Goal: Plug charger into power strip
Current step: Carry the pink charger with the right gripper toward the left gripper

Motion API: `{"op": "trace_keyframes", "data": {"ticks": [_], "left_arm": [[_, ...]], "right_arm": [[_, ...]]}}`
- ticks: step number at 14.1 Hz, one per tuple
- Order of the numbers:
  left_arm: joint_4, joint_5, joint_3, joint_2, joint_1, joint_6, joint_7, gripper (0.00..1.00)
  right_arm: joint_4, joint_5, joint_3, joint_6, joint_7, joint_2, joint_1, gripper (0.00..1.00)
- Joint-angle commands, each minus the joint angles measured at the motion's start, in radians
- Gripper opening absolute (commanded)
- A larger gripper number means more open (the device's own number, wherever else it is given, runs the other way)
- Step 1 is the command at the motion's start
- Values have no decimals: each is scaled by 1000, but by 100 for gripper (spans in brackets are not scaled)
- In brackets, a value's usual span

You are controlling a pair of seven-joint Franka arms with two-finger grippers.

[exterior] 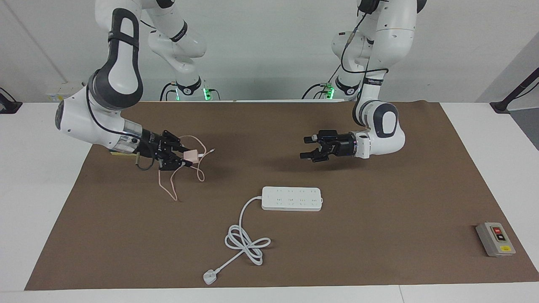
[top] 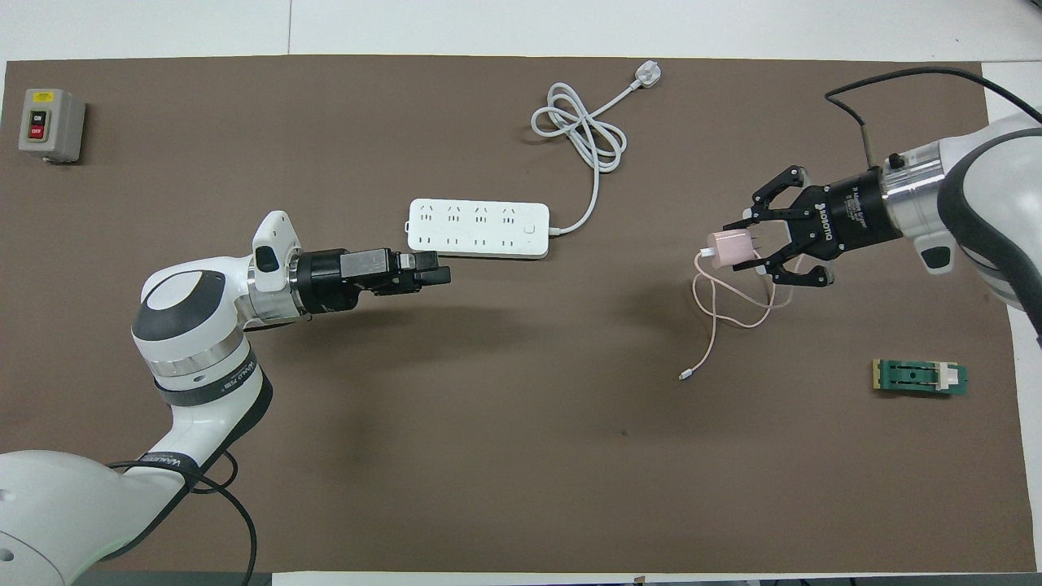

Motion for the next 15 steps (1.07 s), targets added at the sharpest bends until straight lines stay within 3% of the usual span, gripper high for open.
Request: {"op": "trace_keyframes", "data": {"ticks": [1,6,15], "left_arm": [[7,-19,12,-3,-21,28,-17,100],[6,-20,11,-3,-20,29,-9,100],[-5,-20,11,-6,-23,26,0,100]], "right_arm": [[5,45,-2,55,99,-11,83,0],[5,53,-2,196,188,-11,279,0],[10,125,-2,420,309,27,453,0]]}}
